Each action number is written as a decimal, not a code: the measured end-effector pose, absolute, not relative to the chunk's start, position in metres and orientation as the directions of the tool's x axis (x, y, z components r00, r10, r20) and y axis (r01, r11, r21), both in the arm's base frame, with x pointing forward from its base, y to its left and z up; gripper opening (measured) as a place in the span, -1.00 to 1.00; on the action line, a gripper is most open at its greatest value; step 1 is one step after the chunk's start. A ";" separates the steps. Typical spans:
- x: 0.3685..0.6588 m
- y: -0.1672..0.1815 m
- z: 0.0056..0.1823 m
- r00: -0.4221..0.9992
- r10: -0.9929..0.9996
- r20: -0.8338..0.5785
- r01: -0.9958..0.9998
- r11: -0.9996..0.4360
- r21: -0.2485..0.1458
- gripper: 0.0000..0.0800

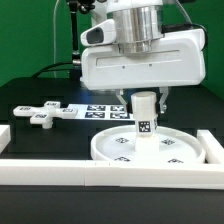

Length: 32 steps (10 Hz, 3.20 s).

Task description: Assemble round table

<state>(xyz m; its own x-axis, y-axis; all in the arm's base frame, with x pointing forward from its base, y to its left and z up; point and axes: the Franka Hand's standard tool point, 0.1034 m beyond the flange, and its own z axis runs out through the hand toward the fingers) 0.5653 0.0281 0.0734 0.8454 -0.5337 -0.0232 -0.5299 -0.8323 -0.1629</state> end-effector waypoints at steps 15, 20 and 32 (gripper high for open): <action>0.562 0.033 0.072 -0.275 -0.924 -0.267 -0.955 0.294 -0.032 0.02; 0.563 0.037 0.072 -0.426 -0.858 -0.287 -0.897 0.442 0.009 0.02; 0.563 0.040 0.078 0.581 -0.795 -0.172 -0.813 -0.558 -0.167 0.62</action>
Offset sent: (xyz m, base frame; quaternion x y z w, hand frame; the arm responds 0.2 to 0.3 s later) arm 0.0000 0.0000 0.0000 0.0000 0.0000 0.1938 0.9810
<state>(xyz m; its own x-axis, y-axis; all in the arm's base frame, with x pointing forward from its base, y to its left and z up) 0.5633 0.0401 0.0779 0.5812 -0.7954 -0.1720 -0.8129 -0.5578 -0.1671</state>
